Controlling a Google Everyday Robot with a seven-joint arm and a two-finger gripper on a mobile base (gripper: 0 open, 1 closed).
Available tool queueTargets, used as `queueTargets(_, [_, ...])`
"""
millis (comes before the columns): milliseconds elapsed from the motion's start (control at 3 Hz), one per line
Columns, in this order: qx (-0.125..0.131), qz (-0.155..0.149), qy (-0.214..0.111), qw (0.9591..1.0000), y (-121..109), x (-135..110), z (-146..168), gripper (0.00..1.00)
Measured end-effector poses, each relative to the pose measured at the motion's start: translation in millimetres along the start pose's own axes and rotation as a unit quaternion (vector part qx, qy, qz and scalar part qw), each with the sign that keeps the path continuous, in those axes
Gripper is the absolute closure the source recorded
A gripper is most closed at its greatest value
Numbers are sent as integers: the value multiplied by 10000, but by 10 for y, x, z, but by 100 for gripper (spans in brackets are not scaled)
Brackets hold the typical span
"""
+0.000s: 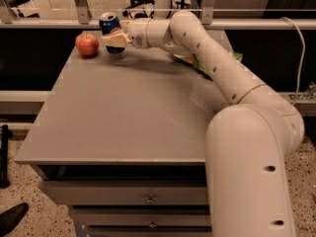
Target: Move pepsi can near apple
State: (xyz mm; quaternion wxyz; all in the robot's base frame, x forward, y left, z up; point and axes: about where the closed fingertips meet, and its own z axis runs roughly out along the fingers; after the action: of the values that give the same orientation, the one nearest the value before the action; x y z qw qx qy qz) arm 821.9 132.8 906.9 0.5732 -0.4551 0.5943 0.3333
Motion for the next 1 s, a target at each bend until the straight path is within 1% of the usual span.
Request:
queueTargets(333, [-30, 156, 59, 9999, -66, 109, 215, 100])
queueTargets(667, [-35, 289, 115, 9995, -88, 180, 289, 84])
queueTargets(1000, [-60, 338, 132, 9993, -87, 202, 324, 61])
